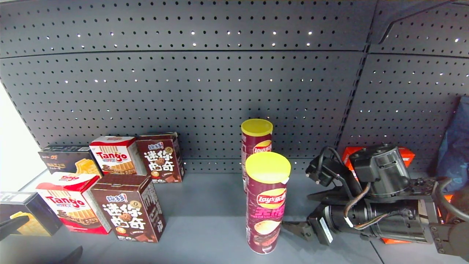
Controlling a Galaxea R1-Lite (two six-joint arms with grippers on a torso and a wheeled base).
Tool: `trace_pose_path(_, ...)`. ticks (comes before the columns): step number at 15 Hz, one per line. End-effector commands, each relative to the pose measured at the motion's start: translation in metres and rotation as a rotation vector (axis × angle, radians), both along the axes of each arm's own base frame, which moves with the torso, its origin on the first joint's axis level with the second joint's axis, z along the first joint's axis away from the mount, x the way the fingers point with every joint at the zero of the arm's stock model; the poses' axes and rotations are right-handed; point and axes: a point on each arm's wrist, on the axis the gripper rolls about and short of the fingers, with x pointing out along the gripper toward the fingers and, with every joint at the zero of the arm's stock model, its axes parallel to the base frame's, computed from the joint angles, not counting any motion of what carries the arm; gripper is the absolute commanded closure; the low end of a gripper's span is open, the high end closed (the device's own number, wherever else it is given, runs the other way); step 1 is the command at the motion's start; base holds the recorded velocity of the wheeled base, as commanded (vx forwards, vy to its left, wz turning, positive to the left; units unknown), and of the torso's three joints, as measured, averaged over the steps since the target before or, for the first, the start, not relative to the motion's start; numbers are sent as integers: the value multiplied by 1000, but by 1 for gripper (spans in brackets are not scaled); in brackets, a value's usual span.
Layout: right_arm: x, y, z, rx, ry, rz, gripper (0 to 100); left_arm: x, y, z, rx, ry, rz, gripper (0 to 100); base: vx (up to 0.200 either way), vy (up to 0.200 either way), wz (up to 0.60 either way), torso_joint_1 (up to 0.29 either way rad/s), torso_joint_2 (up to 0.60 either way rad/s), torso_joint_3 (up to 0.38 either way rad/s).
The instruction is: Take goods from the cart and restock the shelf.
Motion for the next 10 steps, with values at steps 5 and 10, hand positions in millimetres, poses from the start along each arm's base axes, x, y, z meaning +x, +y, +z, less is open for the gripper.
trace_pose_path(5,-1,-1,1,8,1,-7,0,1,0,0,1,3,1,0,0,0,0,0,0,0)
trace_pose_path(10,-2,1,0,5,4,2,0,0,0,-1,2,6,1,0,0,0,0,0,0,0)
